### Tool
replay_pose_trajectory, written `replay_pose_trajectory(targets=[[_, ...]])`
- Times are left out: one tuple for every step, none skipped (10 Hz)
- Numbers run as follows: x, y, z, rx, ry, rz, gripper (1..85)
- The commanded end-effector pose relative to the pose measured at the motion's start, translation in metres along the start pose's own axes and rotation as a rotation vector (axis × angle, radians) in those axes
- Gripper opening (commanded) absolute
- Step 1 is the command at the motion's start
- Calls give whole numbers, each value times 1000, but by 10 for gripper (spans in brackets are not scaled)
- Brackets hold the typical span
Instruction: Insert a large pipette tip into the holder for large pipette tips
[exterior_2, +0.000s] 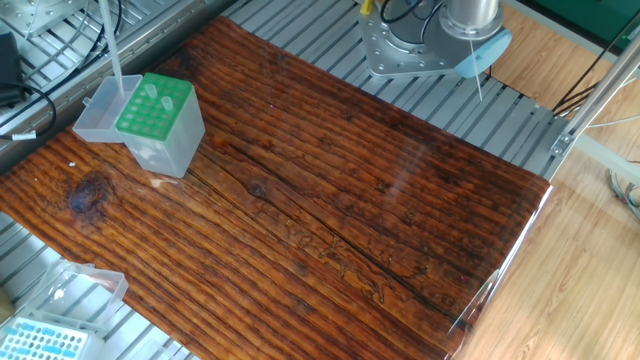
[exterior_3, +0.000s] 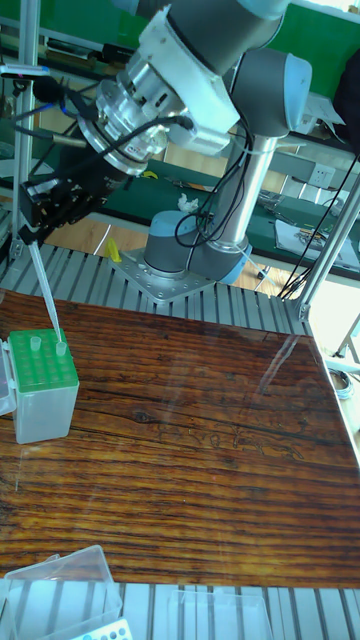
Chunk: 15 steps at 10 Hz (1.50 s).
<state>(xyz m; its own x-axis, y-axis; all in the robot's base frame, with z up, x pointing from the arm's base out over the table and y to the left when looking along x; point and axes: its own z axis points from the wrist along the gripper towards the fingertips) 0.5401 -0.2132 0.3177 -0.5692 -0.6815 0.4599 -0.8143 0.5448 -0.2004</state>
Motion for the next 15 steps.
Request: replay_pose_trajectory(targets=[[1, 5, 11, -38, 53, 47, 10], [2, 2, 10, -48, 52, 37, 10], [4, -1, 5, -45, 58, 30, 10], [1, 0, 4, -48, 60, 27, 10], [-2, 3, 6, -59, 58, 20, 10], [2, 0, 7, -50, 74, 10, 10], [6, -3, 9, -42, 86, 8, 10], [5, 2, 13, -60, 73, 3, 10], [7, 4, 15, -71, 71, -4, 10], [8, 5, 17, -73, 70, -10, 10], [3, 6, 16, -77, 52, 13, 10], [-3, 9, 14, -91, 21, 44, 10], [-3, 5, 13, -87, 14, 51, 10], [-2, 4, 13, -87, 14, 51, 10], [1, 7, 12, -94, 27, 47, 10]])
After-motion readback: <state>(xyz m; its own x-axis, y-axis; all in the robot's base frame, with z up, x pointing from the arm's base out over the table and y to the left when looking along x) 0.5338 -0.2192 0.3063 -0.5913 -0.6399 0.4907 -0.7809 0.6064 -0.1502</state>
